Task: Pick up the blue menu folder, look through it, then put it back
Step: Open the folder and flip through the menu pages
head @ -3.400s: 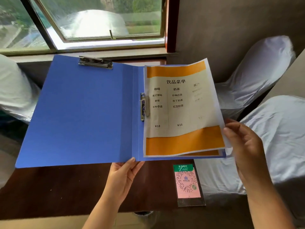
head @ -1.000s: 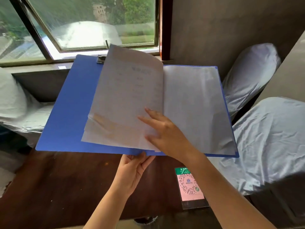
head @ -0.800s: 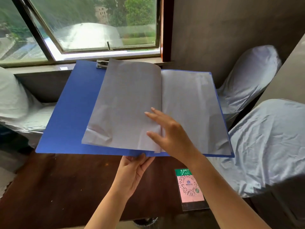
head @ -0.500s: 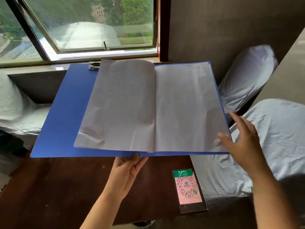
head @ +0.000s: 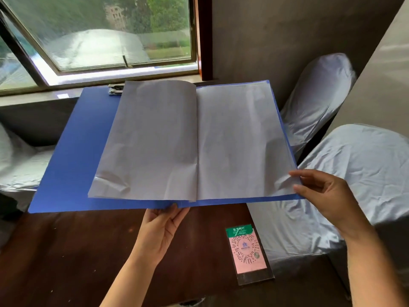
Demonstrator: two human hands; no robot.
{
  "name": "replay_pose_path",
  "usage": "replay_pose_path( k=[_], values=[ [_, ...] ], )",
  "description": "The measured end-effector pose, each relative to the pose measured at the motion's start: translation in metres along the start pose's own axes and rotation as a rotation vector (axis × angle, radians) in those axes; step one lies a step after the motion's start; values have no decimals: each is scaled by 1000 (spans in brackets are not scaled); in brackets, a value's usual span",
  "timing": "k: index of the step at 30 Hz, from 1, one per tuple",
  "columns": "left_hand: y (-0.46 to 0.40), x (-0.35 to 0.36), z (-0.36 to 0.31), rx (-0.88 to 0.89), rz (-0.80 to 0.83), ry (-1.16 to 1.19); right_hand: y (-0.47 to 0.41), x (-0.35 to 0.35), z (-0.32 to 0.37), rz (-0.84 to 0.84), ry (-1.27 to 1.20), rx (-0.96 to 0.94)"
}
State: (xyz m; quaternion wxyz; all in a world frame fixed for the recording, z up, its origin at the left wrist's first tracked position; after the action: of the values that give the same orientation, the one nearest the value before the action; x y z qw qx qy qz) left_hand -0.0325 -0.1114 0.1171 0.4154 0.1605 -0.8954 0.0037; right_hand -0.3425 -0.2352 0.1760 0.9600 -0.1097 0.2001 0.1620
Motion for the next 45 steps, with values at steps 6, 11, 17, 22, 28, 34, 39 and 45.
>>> replay_pose_path(
  k=[6, 11, 17, 22, 28, 34, 39, 45],
  values=[
    [0, -5, 0, -7, -17, 9, -6, 14, 7, -153, 87, -15],
    [2, -3, -3, 5, -7, -13, -8, 22, 9, -190, 181, -35],
    [5, 1, -2, 10, -14, -15, -8, 25, 23, -327, 553, -90],
    [5, 2, 1, 0, -20, -2, -3, 23, 46, -280, 41, -103],
    [6, 2, 3, -7, -46, -4, 1, 52, 59, -249, -533, -52],
    [11, 9, 6, -2, -29, -26, -19, 114, 88, -62, -11, -147],
    [18, 18, 9, -16, 13, -41, -8, 166, 113, 93, 72, -418],
    [28, 24, 2, 4, 49, -51, -15, 174, 112, 77, 253, -287]
  ],
)
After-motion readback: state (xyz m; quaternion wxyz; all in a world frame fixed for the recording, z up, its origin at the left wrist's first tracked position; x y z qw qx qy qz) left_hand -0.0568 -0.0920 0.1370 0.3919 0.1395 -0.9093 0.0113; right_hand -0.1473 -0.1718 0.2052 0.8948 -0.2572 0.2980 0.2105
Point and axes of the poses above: each hand's wrist, its own y-axis away from the middle knuckle, its own x-axis out of the palm, z = x × y, the point moved 3 cm from there along -y, towards the middle knuckle, and after that the axes turned 6 degrees about z, right-handed, at the moved point
